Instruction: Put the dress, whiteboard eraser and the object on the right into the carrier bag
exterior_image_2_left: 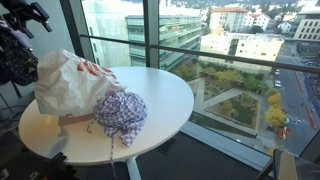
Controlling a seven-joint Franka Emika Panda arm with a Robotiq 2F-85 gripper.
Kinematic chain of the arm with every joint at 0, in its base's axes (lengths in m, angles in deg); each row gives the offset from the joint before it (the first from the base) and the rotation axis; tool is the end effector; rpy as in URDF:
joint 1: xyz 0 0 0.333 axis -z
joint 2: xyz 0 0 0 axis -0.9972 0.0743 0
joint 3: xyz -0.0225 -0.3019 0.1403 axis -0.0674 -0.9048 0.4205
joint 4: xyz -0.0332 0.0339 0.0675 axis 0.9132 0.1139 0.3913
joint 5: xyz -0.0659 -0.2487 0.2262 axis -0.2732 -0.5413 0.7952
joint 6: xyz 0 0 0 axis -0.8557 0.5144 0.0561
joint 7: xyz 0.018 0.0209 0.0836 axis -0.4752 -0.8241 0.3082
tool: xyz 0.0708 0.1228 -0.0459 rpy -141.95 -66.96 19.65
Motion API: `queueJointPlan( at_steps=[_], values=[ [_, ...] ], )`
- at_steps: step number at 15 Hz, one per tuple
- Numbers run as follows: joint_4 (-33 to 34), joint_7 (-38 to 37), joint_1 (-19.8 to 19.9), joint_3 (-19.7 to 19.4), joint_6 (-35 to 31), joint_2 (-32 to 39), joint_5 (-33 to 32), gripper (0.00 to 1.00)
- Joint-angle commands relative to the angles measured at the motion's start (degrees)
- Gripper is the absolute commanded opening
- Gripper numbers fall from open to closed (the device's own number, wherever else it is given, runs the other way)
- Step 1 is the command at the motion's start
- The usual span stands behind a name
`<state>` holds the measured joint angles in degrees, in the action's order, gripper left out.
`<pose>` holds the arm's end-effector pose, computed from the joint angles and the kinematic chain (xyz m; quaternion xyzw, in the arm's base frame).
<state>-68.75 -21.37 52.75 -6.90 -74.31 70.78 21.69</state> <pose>0.3830 0.4013 0.5035 0.9576 0.2232 0.1374 0.1195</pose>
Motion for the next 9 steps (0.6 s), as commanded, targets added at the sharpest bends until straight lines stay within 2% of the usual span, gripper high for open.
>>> queueJointPlan(
  at_steps=[1,6,9],
  values=[
    [-7.0,-3.8,5.9,-1.2,-2.7,-8.6,2.9,0.99],
    [-19.7,-8.5,15.3,-4.1,-6.7,-18.6,4.9,1.00],
    [-28.7,-12.8,20.4,-5.8,-12.0,-22.8,4.9,1.00]
  ],
)
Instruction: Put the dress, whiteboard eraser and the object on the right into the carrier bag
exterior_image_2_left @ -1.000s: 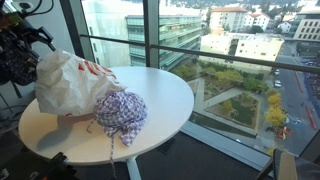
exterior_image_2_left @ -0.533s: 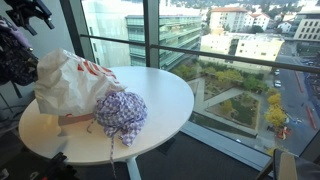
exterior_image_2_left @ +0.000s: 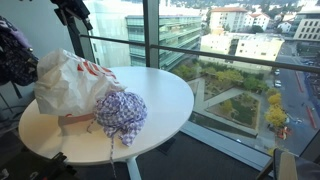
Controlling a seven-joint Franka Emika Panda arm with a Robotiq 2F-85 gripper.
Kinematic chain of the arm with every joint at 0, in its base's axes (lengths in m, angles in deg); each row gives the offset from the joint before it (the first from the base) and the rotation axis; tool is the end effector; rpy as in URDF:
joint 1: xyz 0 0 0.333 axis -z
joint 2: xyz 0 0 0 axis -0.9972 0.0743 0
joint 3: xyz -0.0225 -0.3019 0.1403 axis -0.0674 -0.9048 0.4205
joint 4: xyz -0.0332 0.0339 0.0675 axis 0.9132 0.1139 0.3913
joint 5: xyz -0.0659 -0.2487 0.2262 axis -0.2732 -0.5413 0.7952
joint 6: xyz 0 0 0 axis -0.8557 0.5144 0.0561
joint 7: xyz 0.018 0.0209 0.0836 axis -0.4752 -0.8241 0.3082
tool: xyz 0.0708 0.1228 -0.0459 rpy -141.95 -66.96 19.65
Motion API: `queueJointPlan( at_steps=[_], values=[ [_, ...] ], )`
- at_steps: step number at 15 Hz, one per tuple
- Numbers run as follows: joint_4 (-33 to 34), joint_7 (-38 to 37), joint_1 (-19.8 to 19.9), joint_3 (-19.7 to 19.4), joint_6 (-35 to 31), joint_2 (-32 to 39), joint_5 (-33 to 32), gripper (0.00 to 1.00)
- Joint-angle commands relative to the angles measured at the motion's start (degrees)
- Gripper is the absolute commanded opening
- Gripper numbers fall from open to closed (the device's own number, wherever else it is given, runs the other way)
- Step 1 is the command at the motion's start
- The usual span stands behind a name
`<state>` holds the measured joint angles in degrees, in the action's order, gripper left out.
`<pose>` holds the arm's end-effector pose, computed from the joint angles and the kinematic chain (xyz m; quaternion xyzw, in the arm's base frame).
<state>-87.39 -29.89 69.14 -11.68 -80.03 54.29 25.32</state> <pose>0.4146 0.2117 0.5101 0.9815 -0.0268 0.1441 0.1235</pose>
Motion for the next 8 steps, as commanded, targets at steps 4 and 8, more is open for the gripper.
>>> queueJointPlan(
  at_steps=[4,8],
  values=[
    [-20.0,-8.8,8.5,-2.2,-16.0,-6.6,3.8,1.00],
    [-27.8,-6.6,10.5,-3.5,-28.1,-3.1,8.6,1.00]
  ],
)
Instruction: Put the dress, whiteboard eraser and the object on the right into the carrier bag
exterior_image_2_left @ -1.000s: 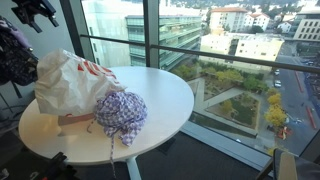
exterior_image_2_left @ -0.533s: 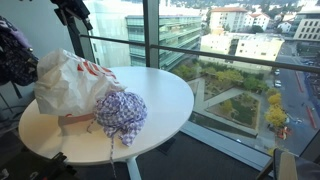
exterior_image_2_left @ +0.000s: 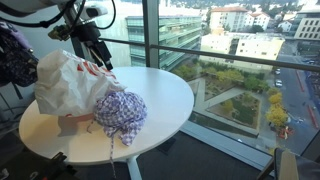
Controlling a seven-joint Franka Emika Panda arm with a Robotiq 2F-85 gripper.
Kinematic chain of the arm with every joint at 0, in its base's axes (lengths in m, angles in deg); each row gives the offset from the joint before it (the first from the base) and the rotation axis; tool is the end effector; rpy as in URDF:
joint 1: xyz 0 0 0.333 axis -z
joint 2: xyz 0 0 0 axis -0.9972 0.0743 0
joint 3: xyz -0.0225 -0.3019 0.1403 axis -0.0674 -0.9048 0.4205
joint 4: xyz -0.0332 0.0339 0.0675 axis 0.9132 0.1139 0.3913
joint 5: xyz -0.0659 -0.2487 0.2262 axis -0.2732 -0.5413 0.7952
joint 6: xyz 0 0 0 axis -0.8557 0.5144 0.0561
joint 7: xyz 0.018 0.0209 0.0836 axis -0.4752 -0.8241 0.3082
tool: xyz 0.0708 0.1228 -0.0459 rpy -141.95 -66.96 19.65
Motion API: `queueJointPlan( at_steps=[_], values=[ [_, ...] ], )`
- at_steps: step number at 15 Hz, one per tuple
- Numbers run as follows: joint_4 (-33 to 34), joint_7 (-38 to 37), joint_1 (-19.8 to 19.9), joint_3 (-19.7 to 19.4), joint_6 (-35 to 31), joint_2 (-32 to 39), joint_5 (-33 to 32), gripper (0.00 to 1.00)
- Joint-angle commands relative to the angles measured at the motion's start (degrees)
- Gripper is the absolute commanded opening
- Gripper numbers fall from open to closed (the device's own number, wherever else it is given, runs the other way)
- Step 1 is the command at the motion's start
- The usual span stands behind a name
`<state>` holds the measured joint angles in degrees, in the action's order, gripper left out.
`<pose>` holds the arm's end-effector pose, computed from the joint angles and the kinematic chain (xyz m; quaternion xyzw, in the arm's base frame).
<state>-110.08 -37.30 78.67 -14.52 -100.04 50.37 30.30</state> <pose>0.3972 0.1187 0.4000 0.9749 -0.1767 0.1140 0.0726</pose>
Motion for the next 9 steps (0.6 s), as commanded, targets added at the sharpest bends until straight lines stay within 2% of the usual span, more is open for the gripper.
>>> queueJointPlan(
  at_steps=[1,5,9],
  values=[
    [-6.7,1.5,1.3,-0.8,-10.8,2.0,4.5,1.00],
    [-10.1,3.3,2.6,-0.9,-21.5,9.1,3.8,1.00],
    [-8.6,1.5,3.6,-1.5,-27.0,16.1,-2.8,1.00]
  ],
)
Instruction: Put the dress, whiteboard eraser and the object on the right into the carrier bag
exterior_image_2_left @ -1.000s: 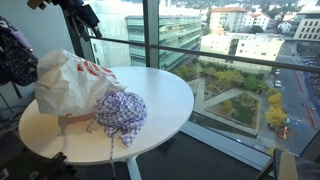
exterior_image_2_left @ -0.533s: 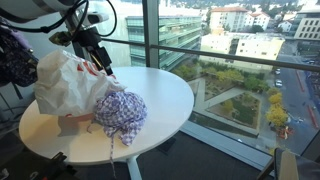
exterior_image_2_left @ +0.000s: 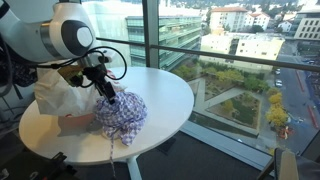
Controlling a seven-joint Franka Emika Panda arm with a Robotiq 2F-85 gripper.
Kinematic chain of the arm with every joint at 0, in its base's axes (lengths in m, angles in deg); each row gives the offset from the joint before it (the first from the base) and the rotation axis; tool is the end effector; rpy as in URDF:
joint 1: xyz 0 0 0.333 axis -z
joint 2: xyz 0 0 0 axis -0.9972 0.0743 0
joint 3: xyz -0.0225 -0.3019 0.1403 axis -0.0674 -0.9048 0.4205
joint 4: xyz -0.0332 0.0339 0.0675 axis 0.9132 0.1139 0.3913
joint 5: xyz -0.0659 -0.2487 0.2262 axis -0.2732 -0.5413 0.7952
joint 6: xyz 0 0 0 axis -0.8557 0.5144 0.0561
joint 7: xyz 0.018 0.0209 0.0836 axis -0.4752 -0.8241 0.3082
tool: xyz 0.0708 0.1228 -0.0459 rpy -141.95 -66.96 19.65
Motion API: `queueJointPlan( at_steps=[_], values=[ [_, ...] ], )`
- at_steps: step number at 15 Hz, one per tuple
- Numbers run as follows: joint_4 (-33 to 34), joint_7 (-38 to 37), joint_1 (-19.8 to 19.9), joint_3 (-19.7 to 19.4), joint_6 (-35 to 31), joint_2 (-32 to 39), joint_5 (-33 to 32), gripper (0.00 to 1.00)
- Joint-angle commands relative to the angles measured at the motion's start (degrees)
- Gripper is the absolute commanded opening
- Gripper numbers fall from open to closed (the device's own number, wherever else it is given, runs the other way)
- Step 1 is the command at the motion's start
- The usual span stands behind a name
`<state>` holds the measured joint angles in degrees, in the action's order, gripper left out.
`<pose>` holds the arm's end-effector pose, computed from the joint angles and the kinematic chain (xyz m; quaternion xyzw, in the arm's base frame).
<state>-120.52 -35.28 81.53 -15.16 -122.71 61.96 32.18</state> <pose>0.3937 0.1079 0.2874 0.9812 -0.1728 0.0843 0.0154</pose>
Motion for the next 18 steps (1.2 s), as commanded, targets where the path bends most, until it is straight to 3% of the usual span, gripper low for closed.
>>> queueJointPlan(
  at_steps=[1,4,5,9,10,11,14,18],
  values=[
    [2.6,-1.8,1.5,-0.8,-5.1,6.0,-8.0,1.00],
    [6.2,-8.3,1.4,-3.5,-0.1,8.1,-24.0,1.00],
    [7.3,-9.6,1.6,-3.9,0.1,10.1,-26.5,1.00],
    [9.8,-9.8,1.5,-4.6,0.0,14.9,-26.8,1.00],
    [10.3,-9.2,1.6,-4.4,-0.3,15.8,-25.8,0.75],
    [10.7,-9.5,1.6,-4.3,-0.4,16.6,-25.1,0.73],
    [11.4,-10.2,2.0,-4.0,-0.1,17.2,-22.4,0.49],
    [10.9,-7.5,3.1,-1.8,1.7,15.7,-12.8,0.21]
  ],
)
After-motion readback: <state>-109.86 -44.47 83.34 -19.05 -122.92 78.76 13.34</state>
